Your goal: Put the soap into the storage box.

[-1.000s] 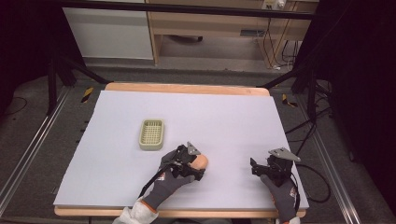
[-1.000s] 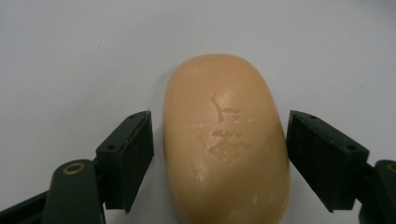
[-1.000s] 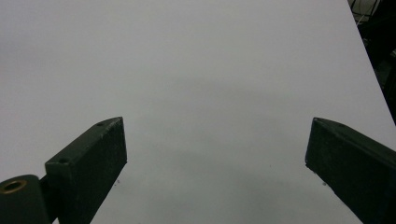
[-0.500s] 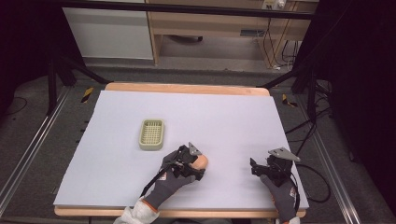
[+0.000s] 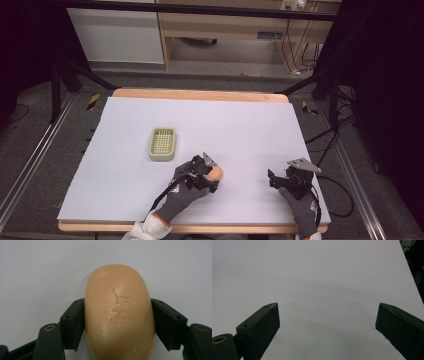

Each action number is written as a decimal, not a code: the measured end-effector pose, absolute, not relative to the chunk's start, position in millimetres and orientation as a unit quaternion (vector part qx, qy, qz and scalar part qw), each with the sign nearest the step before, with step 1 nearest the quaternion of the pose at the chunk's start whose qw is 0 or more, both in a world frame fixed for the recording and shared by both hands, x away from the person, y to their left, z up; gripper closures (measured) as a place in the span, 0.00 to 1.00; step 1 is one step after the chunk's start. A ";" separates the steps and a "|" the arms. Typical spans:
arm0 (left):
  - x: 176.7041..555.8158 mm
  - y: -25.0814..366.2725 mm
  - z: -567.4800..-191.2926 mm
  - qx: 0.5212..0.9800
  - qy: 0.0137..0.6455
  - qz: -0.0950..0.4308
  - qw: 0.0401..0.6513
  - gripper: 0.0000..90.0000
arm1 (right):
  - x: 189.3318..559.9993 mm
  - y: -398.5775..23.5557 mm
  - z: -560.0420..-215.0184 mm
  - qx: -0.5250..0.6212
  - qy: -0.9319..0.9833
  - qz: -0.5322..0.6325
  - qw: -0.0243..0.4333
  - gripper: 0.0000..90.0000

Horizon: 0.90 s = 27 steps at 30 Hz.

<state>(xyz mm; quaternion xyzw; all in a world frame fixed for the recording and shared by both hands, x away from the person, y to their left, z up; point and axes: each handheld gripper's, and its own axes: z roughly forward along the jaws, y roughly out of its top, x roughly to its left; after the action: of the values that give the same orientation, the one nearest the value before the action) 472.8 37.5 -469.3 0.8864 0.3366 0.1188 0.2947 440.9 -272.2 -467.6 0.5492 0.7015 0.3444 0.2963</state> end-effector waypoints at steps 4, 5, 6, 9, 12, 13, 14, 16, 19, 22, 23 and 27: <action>472.0 38.2 -468.4 0.887 0.336 0.118 0.296 0.35 | 440.9 -272.4 -467.5 0.550 0.701 0.345 0.295 0.06; 471.4 38.7 -467.5 0.886 0.336 0.117 0.297 0.35 | 440.9 -272.3 -467.5 0.551 0.700 0.346 0.295 0.06; 470.7 39.6 -466.3 0.887 0.334 0.116 0.297 0.35 | 440.9 -272.3 -467.5 0.550 0.700 0.346 0.296 0.06; 468.9 41.5 -463.7 0.884 0.335 0.119 0.302 0.35 | 440.8 -272.2 -467.4 0.551 0.700 0.346 0.296 0.06; 468.4 45.4 -459.9 0.884 0.334 0.120 0.305 0.35 | 440.9 -272.1 -467.5 0.551 0.700 0.345 0.296 0.06; 468.2 46.7 -458.8 0.883 0.335 0.121 0.306 0.35 | 441.0 -272.3 -467.5 0.550 0.701 0.345 0.295 0.06; 467.8 47.9 -457.5 0.882 0.335 0.122 0.307 0.35 | 441.0 -272.2 -467.5 0.550 0.700 0.345 0.296 0.06; 467.3 50.7 -455.2 0.882 0.335 0.123 0.307 0.35 | 440.8 -272.2 -467.4 0.551 0.700 0.345 0.296 0.06; 466.0 53.9 -452.6 0.880 0.337 0.122 0.312 0.35 | 440.7 -272.2 -467.3 0.551 0.700 0.345 0.296 0.06; 464.5 58.5 -449.5 0.881 0.334 0.123 0.311 0.35 | 440.7 -272.1 -467.3 0.551 0.700 0.345 0.296 0.06; 464.2 59.5 -448.8 0.881 0.335 0.122 0.311 0.35 | 440.7 -272.2 -467.3 0.551 0.700 0.345 0.296 0.06; 462.1 64.4 -445.3 0.879 0.336 0.124 0.314 0.35 | 440.6 -272.1 -467.2 0.551 0.700 0.345 0.296 0.06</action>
<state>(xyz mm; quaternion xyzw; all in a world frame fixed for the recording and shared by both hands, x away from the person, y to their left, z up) 462.1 64.4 -445.3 0.8792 0.3362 0.1238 0.3142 440.6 -272.1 -467.2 0.5507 0.6997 0.3454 0.2964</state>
